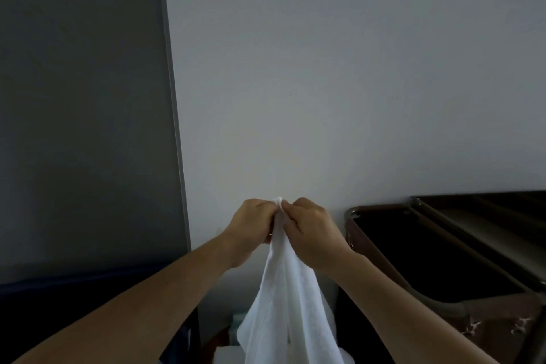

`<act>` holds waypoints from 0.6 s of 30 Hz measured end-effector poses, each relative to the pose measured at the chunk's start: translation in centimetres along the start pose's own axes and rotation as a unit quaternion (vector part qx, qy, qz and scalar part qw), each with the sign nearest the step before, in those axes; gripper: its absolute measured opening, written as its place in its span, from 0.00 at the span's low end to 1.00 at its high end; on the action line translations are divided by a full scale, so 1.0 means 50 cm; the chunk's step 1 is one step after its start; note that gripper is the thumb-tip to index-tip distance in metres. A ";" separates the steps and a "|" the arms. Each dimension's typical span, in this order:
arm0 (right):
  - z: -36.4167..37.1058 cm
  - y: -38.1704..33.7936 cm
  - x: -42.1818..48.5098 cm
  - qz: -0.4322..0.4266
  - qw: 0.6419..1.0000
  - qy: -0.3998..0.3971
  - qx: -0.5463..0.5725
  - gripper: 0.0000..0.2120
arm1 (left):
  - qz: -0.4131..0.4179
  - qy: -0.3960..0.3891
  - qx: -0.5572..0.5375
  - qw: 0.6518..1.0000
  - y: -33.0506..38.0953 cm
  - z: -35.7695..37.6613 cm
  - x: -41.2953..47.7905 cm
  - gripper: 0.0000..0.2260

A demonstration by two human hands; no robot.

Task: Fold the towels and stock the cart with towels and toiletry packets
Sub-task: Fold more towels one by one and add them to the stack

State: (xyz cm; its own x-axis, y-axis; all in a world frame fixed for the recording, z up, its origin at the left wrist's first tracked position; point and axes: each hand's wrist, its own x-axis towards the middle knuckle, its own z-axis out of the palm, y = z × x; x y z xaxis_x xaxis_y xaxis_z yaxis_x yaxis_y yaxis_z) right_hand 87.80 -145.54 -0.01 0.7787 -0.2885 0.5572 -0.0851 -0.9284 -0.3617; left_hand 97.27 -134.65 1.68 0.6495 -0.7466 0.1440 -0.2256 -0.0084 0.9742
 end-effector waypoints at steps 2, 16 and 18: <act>-0.002 -0.001 -0.003 -0.005 0.999 -0.039 0.016 0.18 | 0.011 -0.001 -0.005 1.000 -0.008 -0.011 0.001 0.18; 0.040 -0.010 -0.055 -0.110 0.994 0.015 0.003 0.22 | 0.011 -0.019 -0.044 0.999 0.025 -0.018 0.016 0.11; 0.033 -0.006 -0.055 -0.135 0.990 0.001 0.034 0.21 | 0.010 0.028 -0.034 0.999 0.033 -0.022 0.033 0.11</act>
State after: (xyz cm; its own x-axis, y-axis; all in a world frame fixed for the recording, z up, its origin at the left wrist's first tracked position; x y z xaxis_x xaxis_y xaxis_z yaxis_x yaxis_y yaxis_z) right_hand 86.73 -144.10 -2.68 0.7662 -0.0321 0.6418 0.1687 -0.9537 -0.2490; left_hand 98.76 -135.16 3.70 0.6848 -0.7084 0.1710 -0.1897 0.0532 0.9804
